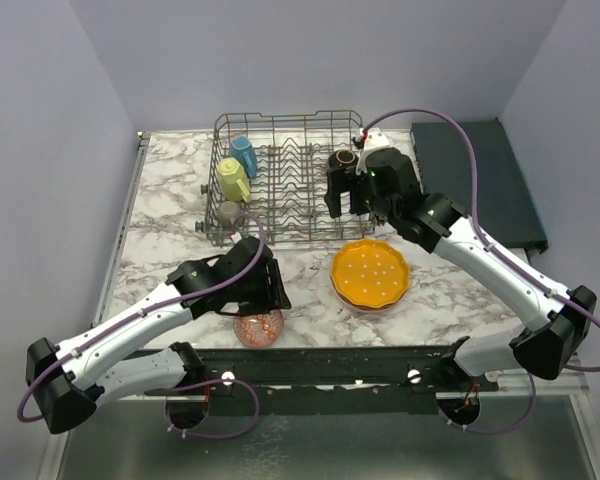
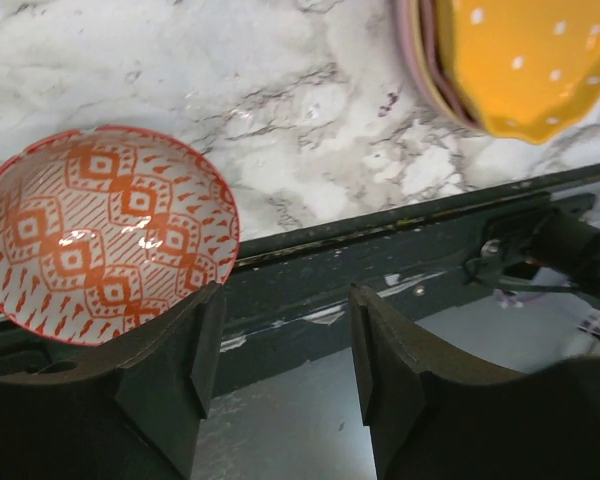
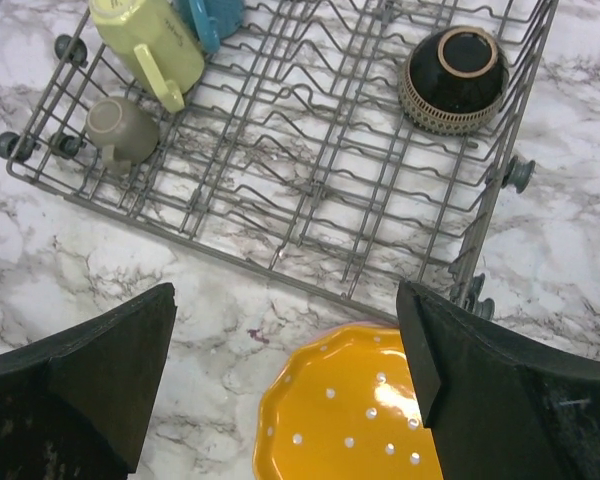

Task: Load the mixed dishes into the dish rack
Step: Pick up the bowl from the center of the board.

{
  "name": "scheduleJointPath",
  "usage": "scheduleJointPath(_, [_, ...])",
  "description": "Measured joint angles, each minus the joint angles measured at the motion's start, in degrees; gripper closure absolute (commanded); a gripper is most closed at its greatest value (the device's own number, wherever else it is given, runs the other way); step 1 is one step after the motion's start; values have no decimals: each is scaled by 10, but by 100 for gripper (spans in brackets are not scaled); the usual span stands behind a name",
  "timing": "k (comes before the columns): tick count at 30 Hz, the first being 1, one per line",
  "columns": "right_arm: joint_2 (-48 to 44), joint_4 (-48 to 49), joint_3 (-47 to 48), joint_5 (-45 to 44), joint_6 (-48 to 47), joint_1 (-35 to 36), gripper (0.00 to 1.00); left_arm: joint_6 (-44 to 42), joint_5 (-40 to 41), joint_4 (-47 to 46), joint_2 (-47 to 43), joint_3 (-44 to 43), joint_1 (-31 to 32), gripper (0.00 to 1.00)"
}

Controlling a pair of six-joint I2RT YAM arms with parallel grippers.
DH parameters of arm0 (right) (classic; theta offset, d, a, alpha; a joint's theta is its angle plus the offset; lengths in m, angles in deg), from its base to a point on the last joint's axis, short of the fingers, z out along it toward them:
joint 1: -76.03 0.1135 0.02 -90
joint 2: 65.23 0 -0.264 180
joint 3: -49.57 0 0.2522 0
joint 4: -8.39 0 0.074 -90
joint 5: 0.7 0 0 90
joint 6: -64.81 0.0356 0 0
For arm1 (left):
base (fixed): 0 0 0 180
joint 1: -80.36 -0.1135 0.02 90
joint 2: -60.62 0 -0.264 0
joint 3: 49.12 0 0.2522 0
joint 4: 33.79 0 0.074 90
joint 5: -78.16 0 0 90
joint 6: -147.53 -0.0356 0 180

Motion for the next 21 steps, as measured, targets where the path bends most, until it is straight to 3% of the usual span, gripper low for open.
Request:
scheduleJointPath(10, [-28, -28, -37, 10, 15, 0, 1, 71, 128, 59, 87, -12, 135, 42])
scheduleJointPath(21, [-40, -28, -52, 14, 26, 0, 1, 101, 181, 71, 197, -36, 210, 42])
